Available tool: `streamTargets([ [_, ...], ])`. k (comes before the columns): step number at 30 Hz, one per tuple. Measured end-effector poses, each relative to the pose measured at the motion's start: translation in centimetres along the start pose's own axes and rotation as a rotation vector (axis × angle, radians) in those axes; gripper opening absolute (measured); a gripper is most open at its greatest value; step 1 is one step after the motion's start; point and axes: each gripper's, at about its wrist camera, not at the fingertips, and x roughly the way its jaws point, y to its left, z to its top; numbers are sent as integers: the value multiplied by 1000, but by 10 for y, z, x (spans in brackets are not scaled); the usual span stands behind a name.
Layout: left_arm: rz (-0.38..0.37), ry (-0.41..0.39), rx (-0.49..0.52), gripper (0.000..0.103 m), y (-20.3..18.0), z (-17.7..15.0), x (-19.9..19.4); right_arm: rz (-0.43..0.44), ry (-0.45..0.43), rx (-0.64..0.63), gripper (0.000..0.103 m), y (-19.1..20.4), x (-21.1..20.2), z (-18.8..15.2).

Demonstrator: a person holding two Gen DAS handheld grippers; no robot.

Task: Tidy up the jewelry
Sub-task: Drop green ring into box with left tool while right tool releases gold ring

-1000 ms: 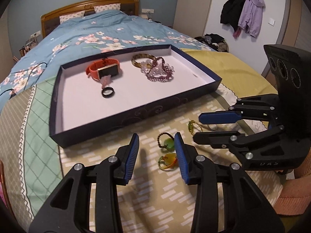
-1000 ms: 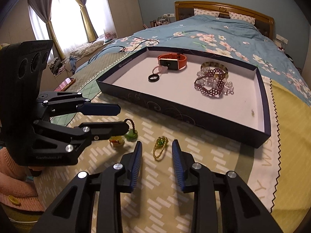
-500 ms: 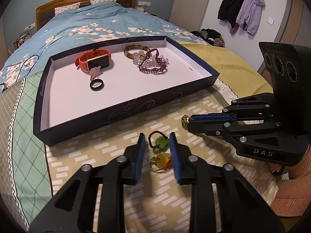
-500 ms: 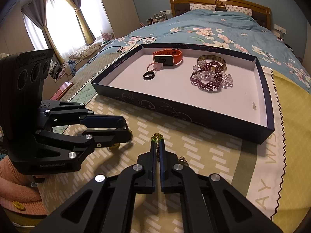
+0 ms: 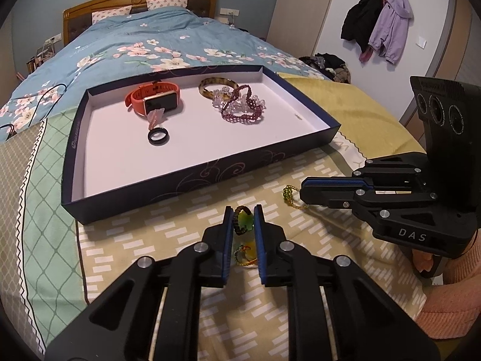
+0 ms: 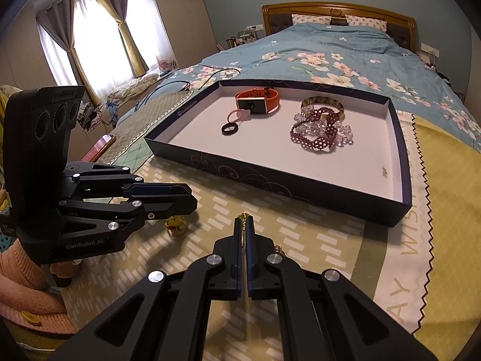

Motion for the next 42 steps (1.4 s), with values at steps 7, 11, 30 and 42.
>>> streamTargets([
  [7, 2, -43, 6, 14, -2, 4, -15, -3, -34, -2, 1, 0, -11, 3],
  [11, 7, -62, 1, 14, -1, 7, -21, -6, -50, -5, 1, 0, -16, 6],
  [30, 15, -63, -19, 14, 7, 3, -22, -9, 17, 15, 1, -3, 2, 2],
  [42, 37, -108, -20, 14, 12, 17, -33, -14, -70, 7, 1, -7, -22, 19],
])
